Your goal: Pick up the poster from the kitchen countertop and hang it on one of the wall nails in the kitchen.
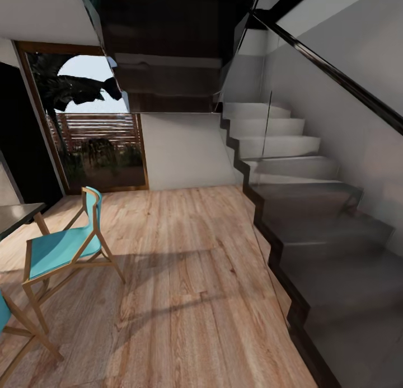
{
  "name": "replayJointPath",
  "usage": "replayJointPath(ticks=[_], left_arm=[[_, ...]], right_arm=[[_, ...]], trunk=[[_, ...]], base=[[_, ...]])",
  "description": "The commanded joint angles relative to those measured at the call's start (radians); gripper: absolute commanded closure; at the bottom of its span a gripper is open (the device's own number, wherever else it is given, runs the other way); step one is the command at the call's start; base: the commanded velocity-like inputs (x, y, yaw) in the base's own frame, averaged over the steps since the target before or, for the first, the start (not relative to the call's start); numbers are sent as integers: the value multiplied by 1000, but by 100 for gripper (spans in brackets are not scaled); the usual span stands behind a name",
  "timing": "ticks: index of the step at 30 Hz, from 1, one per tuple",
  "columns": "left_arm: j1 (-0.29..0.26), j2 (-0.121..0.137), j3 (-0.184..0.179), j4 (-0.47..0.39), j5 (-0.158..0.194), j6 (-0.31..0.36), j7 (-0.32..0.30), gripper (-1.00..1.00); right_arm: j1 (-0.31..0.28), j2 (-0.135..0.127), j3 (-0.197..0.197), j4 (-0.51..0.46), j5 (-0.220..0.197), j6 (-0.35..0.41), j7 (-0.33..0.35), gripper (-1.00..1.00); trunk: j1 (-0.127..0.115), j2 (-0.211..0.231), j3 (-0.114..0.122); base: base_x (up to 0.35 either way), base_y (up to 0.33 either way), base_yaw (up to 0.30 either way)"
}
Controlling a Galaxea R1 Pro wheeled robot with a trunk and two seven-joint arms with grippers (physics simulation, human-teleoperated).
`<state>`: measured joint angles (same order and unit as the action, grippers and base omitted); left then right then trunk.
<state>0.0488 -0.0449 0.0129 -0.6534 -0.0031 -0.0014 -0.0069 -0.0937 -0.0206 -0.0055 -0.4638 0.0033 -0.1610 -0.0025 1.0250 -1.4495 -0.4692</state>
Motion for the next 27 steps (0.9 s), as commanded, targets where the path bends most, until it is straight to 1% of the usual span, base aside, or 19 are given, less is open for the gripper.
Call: replayJointPath(ticks=[1,19,27], left_arm=[[0,0,1,-1,0,0,-1,-100],[0,9,1,0,-1,-2,-2,-100],[0,10,1,1,-1,-2,-2,-100]], right_arm=[[0,0,-1,0,0,-3,0,-100],[0,-1,-1,2,1,-5,-2,-100],[0,-1,1,3,1,-4,0,-100]], trunk=[[0,0,-1],[0,0,-1],[0,0,-1]], base=[[0,0,259],[-6,2,289],[-251,123,134]])
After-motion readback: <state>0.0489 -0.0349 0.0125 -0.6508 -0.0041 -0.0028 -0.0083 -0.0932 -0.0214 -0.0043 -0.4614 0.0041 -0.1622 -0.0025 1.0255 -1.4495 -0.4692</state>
